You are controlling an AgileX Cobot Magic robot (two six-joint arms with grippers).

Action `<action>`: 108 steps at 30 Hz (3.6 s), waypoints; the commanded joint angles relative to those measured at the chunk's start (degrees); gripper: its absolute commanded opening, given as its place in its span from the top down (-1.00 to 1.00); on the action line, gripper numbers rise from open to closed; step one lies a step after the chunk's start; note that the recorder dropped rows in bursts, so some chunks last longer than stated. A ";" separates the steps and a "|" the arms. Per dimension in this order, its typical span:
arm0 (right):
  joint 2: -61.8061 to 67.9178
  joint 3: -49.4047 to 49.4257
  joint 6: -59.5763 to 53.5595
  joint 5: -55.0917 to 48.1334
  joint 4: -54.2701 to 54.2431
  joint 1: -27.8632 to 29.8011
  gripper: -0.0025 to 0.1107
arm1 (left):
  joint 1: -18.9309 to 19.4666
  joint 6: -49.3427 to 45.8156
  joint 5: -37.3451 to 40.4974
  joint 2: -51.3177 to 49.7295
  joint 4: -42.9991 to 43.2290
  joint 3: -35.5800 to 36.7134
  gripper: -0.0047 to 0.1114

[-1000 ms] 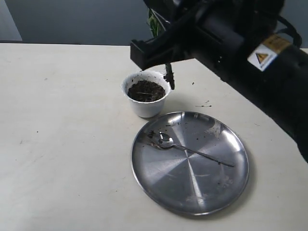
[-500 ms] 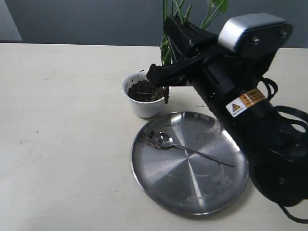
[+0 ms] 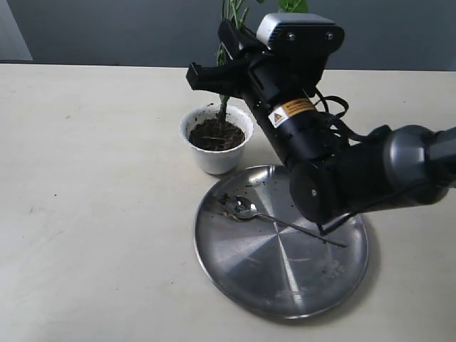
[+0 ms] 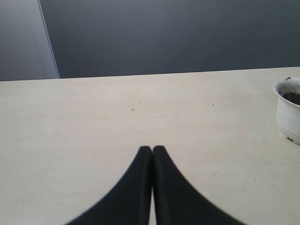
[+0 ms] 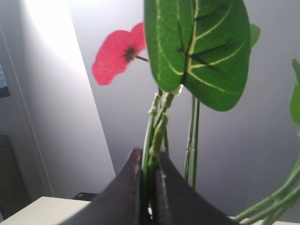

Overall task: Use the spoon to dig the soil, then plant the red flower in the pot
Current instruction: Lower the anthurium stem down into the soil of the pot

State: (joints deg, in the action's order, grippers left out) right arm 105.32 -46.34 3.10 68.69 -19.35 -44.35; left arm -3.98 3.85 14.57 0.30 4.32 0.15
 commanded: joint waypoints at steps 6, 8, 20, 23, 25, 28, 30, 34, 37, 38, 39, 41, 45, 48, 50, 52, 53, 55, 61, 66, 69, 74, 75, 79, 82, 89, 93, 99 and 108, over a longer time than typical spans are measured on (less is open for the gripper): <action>10.56 -10.42 -2.70 1.27 -6.15 0.37 0.97 | -0.25 0.05 -0.48 -0.30 -0.14 -0.15 0.89; 11.86 -11.28 -4.54 1.27 -7.96 1.11 0.97 | -0.25 0.05 -0.48 -0.30 -0.14 -0.15 0.89; 13.25 -11.41 -1.60 1.27 -3.20 5.56 0.97 | -0.25 0.05 -0.48 -0.30 -0.14 -0.15 0.89; 13.25 -11.41 -1.39 1.27 0.12 5.56 0.97 | -0.25 0.05 -0.48 -0.30 -0.14 -0.15 0.89; 13.25 -11.67 -1.39 0.81 -0.19 5.56 0.97 | -0.25 0.05 -0.48 -0.30 -0.14 -0.15 0.89; 13.50 -11.77 -1.39 0.14 -0.24 5.65 0.97 | -0.25 0.05 -0.48 -0.30 -0.14 -0.15 0.89; 13.92 -12.00 -0.65 0.14 0.47 5.65 0.97 | -0.25 0.05 -0.48 -0.30 -0.14 -0.15 0.89; 15.68 -12.77 0.63 -0.33 1.28 5.65 0.97 | -0.25 0.05 -0.48 -0.30 -0.14 -0.15 0.89; 17.61 -13.00 0.63 -0.49 1.42 5.65 0.97 | -0.25 0.05 -0.48 -0.30 -0.14 -0.15 0.89; 18.29 -13.00 0.63 -0.49 1.42 5.65 0.97 | -0.25 0.05 -0.48 -0.30 -0.14 -0.15 0.89; 18.90 -13.00 0.63 -0.75 1.55 5.65 0.97 | -0.25 0.05 -0.48 -0.30 -0.14 -0.15 0.89; 19.52 -13.00 0.63 -2.18 2.59 5.65 0.97 | -0.25 0.05 -0.48 -0.30 -0.14 -0.15 0.89; 19.52 -12.80 0.71 -4.93 5.19 5.53 0.97 | -0.25 0.05 -0.48 -0.30 -0.14 -0.15 0.89; 19.52 -12.80 0.83 -6.61 5.35 5.53 0.97 | -0.25 0.05 -0.48 -0.30 -0.14 -0.15 0.89; 19.52 -12.80 1.45 -8.85 5.35 5.53 0.97 | -0.25 0.05 -0.48 -0.30 -0.14 -0.15 0.89; 19.52 -12.80 1.93 -10.37 5.35 5.42 0.97 | -0.25 0.05 -0.48 -0.30 -0.14 -0.15 0.89; 19.52 -12.80 1.93 -10.82 5.35 5.30 0.97 | -0.25 0.05 -0.48 -0.30 -0.14 -0.15 0.89; 19.52 -12.80 1.93 -10.80 5.35 4.92 0.97 | -0.25 0.05 -0.48 -0.30 -0.14 -0.15 0.89; 18.60 -12.66 3.33 -13.99 6.20 4.95 0.97 | -0.25 0.05 -0.48 -0.30 -0.14 -0.15 0.89; 16.37 -8.58 3.33 -11.29 5.82 4.95 0.97 | -0.25 0.05 -0.48 -0.30 -0.14 -0.15 0.89; 14.89 -5.18 3.33 -10.29 5.95 4.95 0.97 | -0.25 0.05 -0.48 -0.30 -0.14 -0.15 0.89; 13.84 -0.98 3.43 -10.52 7.30 4.95 0.97 | -0.25 0.05 -0.48 -0.30 -0.14 -0.15 0.89; 13.84 -0.61 3.43 -10.92 7.40 4.95 0.97 | -0.25 0.05 -0.48 -0.30 -0.14 -0.15 0.89; 13.84 -0.50 4.75 -15.34 8.84 4.95 0.97 | -0.25 0.05 -0.48 -0.30 -0.14 -0.15 0.89; 13.84 -0.50 6.12 -16.40 11.86 4.95 0.97 | -0.25 0.05 -0.48 -0.30 -0.14 -0.15 0.89; 13.80 -0.50 9.17 -22.82 11.34 4.95 0.97 | -0.25 0.05 -0.48 -0.30 -0.14 -0.15 0.89; 13.66 -0.50 9.47 -24.33 11.10 4.95 0.97 | -0.25 0.05 -0.48 -0.30 -0.14 -0.15 0.89; 11.79 -0.50 8.40 -29.15 8.08 4.95 0.97 | -0.25 0.05 -0.48 -0.30 -0.14 -0.15 0.89; 11.54 -0.50 7.05 -30.70 2.08 5.05 0.97 | -0.25 0.05 -0.48 -0.30 -0.14 -0.15 0.89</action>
State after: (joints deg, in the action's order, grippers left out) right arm 115.13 -48.14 10.94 49.23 -16.10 -39.55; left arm -3.98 3.85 14.57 0.30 4.32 0.15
